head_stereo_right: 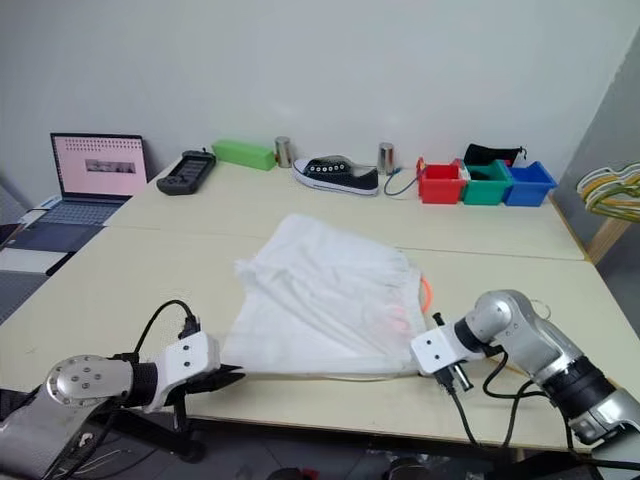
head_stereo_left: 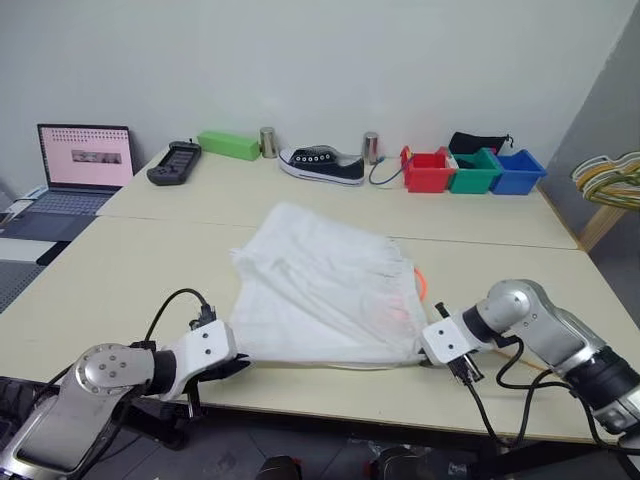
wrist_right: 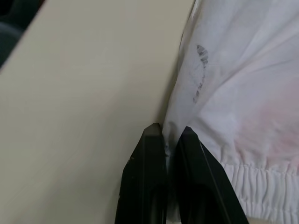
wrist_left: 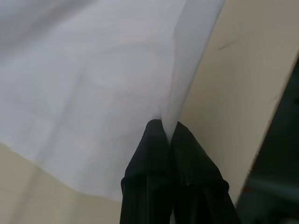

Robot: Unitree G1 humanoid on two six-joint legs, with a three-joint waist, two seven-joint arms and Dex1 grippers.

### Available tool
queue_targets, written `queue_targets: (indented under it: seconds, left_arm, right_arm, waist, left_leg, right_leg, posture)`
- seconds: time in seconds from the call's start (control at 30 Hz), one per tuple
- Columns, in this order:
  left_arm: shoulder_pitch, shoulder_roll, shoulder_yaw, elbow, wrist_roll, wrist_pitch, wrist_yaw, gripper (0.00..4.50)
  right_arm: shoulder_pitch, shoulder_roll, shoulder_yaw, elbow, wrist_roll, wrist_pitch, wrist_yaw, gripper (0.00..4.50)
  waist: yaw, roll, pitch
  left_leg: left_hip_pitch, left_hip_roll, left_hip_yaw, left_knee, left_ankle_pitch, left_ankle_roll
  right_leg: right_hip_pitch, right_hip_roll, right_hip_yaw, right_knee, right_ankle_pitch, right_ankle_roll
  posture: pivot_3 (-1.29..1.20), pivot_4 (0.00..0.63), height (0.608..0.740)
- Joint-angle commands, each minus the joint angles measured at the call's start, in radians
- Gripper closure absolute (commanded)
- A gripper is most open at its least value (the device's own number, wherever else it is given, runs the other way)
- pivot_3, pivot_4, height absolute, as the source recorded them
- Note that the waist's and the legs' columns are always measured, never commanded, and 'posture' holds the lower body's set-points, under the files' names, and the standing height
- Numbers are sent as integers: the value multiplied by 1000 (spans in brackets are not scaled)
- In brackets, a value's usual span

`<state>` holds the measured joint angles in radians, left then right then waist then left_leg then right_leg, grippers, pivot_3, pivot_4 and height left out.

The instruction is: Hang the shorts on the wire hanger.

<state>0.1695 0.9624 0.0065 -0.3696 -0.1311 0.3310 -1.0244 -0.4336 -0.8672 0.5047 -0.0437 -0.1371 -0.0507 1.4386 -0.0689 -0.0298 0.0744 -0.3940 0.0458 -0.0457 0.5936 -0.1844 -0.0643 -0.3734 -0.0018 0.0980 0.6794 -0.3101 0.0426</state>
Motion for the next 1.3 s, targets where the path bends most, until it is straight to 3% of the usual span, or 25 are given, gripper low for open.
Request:
queue_targets:
  seconds: [0.03, 0.2, 0.27, 0.33, 0.43, 0.53, 0.63, 0.7, 0.77, 0.83, 0.9, 0.97, 1.03, 1.13, 1.23, 1.3]
  left_arm:
    - [10, 57, -10, 15, 28, -33, -44, 4500]
    - [128, 184, 63, 0, -35, -54, -191, 4500]
    - [24, 196, 53, 95, -22, -96, -194, 4500]
    - [-209, 147, -14, 277, 72, -185, -124, 4500]
    - [-737, -6, -146, 745, 316, -347, 144, 4500]
    - [-1287, -133, -232, 1295, 520, -422, 632, 4500]
    - [-1577, -164, -268, 1550, 612, -463, 998, 4500]
    - [-1706, -146, -267, 1598, 642, -505, 1200, 4500]
    - [-1771, -121, -273, 1610, 672, -551, 1333, 4500]
    - [-1772, -104, -270, 1610, 675, -586, 1338, 4500]
    - [-1721, -102, -265, 1608, 653, -598, 1213, 4500]
    - [-1584, -104, -247, 1570, 591, -601, 985, 4500]
    - [-1330, -92, -208, 1388, 461, -541, 697, 4500]
    - [-870, 11, -174, 865, 263, -288, 330, 4500]
    - [-520, 118, -76, 460, 123, -64, 151, 4500]
    - [-380, 172, -21, 333, 88, 0, 94, 4500]
  right_arm:
    - [61, -54, -5, -100, 47, 78, 79, 4179]
    - [-12, 47, -5, -116, 134, 268, 89, 4179]
    - [-134, 140, -11, 21, 116, 286, 45, 4179]
    - [-285, 244, -36, 229, 87, 267, -48, 4179]
    - [-586, 400, -93, 698, 22, 157, -321, 4179]
    - [-927, 506, -157, 1138, -60, 43, -914, 4179]
    - [-1117, 525, -183, 1302, -127, -62, -1386, 4179]
    - [-1194, 516, -191, 1329, -164, -147, -1590, 4179]
    - [-1226, 513, -185, 1338, -199, -216, -1691, 4179]
    - [-1211, 526, -183, 1339, -211, -268, -1686, 4179]
    - [-1168, 545, -169, 1337, -224, -309, -1616, 4179]
    - [-1085, 573, -158, 1328, -216, -329, -1460, 4179]
    - [-966, 605, -180, 1296, -168, -342, -1288, 4179]
    - [-813, 614, -157, 1238, -168, -332, -1105, 4179]
    - [-696, 607, -142, 1169, -164, -297, -933, 4179]
    - [-633, 599, -141, 1115, -158, -265, -843, 4179]
  waist:
    - [-1, 0, 2]
    - [-31, 0, 6]
    - [-43, 2, 9]
    - [-47, 4, 18]
    - [-39, 4, 27]
    - [-38, 2, 28]
    - [-43, -2, 27]
    - [-47, -2, 27]
    - [-49, -2, 25]
    - [-51, -1, 24]
    - [-54, 2, 22]
    - [-60, 4, 19]
    - [-74, 9, 17]
    - [-107, 9, 17]
    - [-128, 0, 22]
    - [-128, -4, 21]
  left_leg:
    - [0, 0, 0, 0, 0, 0]
    - [0, 2, 2, 0, -1, -1]
    - [0, 3, 3, 0, -1, -1]
    - [4, 3, 2, 1, 0, -1]
    - [3, 0, -3, 2, 1, 0]
    - [-6, -1, -5, 6, 20, 7]
    - [-27, -2, -6, 12, 22, 5]
    - [-40, -3, -3, 12, 22, -1]
    - [-43, -2, 4, 5, 19, -5]
    - [-42, -1, 8, -2, 16, -9]
    - [-42, 0, 9, -5, 14, -13]
    - [-42, 0, 11, -5, 13, -13]
    - [-39, 0, 13, -6, 13, -13]
    - [-38, 1, 13, -4, 14, -13]
    - [-40, 1, 8, 0, 16, -17]
    - [-44, 2, 3, 1, 19, -21]
  right_leg:
    - [0, 0, 0, 0, 0, 0]
    - [-1, 0, 1, 1, 0, 0]
    - [1, 0, 0, 2, 0, 0]
    - [0, 0, -1, 2, 0, 0]
    - [2, 1, -4, 2, 9, 4]
    - [-2, 1, -7, 0, 27, 9]
    - [-16, 1, -4, 1, 38, 20]
    - [-32, -1, -1, 2, 39, 19]
    - [-42, -3, 1, 1, 39, 14]
    - [-46, -4, 1, 3, 33, 11]
    - [-47, -3, 1, 4, 28, 10]
    - [-47, -3, 0, 4, 26, 9]
    - [-44, -4, 0, 3, 25, 9]
    - [-40, -4, 1, 3, 26, 9]
    - [-40, -5, -2, 12, 26, 9]
    - [-47, -2, -4, 17, 26, 9]
  posture:
    - [-63, 39, 740]
    - [-60, 37, 740]
    - [-54, 28, 740]
    - [-47, 26, 740]
    - [-38, 14, 740]
    - [-49, 5, 740]
    - [-68, 0, 740]
    - [-68, 0, 740]
    - [-67, 0, 740]
    - [-65, 0, 740]
    - [-63, 1, 740]
    - [-57, 14, 740]
    - [-51, 20, 740]
    - [-44, 26, 740]
    - [-36, 27, 740]
    - [-31, 26, 740]
